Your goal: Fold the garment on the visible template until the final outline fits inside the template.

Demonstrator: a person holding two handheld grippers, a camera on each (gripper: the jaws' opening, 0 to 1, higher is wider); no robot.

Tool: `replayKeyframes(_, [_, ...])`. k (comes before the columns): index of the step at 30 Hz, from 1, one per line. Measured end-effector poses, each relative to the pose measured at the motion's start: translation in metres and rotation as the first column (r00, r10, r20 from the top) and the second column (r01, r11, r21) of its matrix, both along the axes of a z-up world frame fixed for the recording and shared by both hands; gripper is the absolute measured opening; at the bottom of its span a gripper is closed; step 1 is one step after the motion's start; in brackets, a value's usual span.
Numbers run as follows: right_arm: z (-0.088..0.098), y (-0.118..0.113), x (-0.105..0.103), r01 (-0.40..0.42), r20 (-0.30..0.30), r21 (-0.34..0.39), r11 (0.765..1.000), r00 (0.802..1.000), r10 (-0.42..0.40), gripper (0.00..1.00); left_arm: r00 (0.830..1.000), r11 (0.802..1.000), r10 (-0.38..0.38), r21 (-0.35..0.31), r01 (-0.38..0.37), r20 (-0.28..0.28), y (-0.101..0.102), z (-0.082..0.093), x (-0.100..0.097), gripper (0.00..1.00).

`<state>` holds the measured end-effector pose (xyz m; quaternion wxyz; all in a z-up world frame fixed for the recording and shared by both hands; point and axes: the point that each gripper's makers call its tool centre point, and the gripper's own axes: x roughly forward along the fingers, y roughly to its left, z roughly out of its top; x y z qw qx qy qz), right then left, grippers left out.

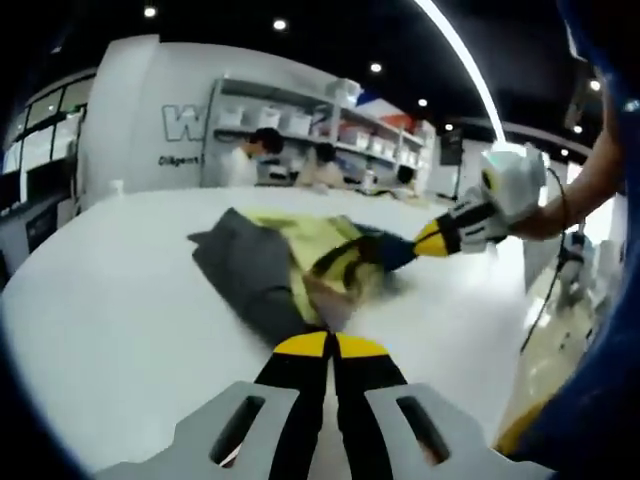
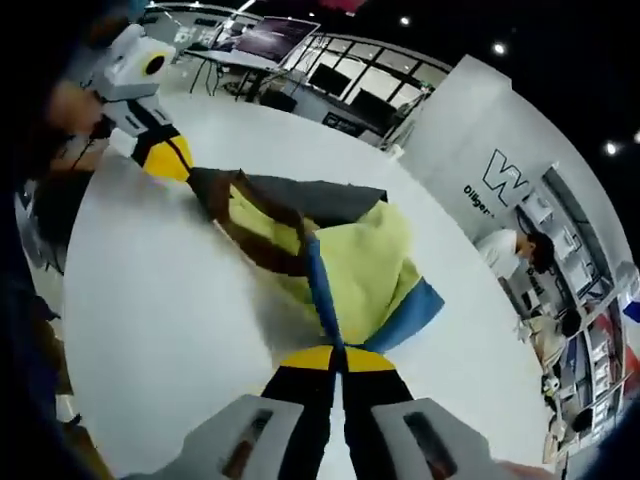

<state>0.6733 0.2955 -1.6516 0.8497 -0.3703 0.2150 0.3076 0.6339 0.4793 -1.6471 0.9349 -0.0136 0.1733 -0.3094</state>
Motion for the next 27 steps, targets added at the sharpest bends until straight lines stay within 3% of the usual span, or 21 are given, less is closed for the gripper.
replayKeyframes(4, [-0.006, 0.011, -0.008, 0.009, 0.034, 0.011, 1.0, 0.999, -0.009, 0.1, 1.0, 1.0, 0.0, -0.003, 0.0, -0.005, 0.001, -0.001, 0.001, 0.02])
replayKeyframes(6, [-0.008, 0.024, -0.005, 0.006, 0.046, 0.027, 1.0, 0.999, -0.007, 0.19, 1.0, 1.0, -0.002, -0.007, 0.002, -0.005, 0.001, 0.0, 0.002, 0.02])
replayKeyframes(11, [-0.013, 0.051, 0.003, -0.018, 0.09, 0.017, 1.0, 0.996, 0.017, 0.29, 1.0, 1.0, 0.004, -0.019, -0.004, -0.001, 0.001, 0.004, 0.004, 0.02])
replayKeyframes(12, [-0.013, 0.053, 0.002, -0.004, 0.093, 0.04, 0.999, 0.996, 0.001, 0.29, 1.0, 1.0, 0.007, -0.024, -0.007, -0.002, 0.001, 0.005, 0.004, 0.02])
replayKeyframes(13, [-0.013, 0.063, 0.006, -0.042, 0.125, 0.017, 0.999, 0.991, 0.039, 0.28, 1.0, 1.0, 0.01, -0.025, -0.01, -0.004, 0.002, 0.004, 0.004, 0.02])
replayKeyframes(15, [-0.013, 0.067, 0.008, -0.044, 0.138, 0.013, 0.999, 0.99, 0.042, 0.29, 1.0, 1.0, 0.012, -0.026, -0.012, -0.005, 0.003, 0.003, 0.004, 0.02])
replayKeyframes(16, [-0.011, 0.069, 0.015, -0.025, 0.172, -0.001, 1.0, 0.985, 0.024, 0.3, 1.0, 0.999, 0.015, -0.028, -0.015, -0.003, 0.003, 0.003, 0.004, 0.02])
replayKeyframes(20, [-0.004, 0.053, 0.026, 0.033, 0.211, -0.04, 0.999, 0.977, -0.024, 0.19, 1.0, 0.999, 0.021, -0.026, -0.021, -0.001, 0.004, 0.004, 0.004, 0.02])
replayKeyframes(27, [-0.004, 0.004, 0.031, 0.109, 0.198, -0.093, 0.99, 0.976, -0.089, 0.04, 1.0, 1.0, 0.024, -0.018, -0.024, 0.006, 0.006, 0.005, 0.005, 0.02])
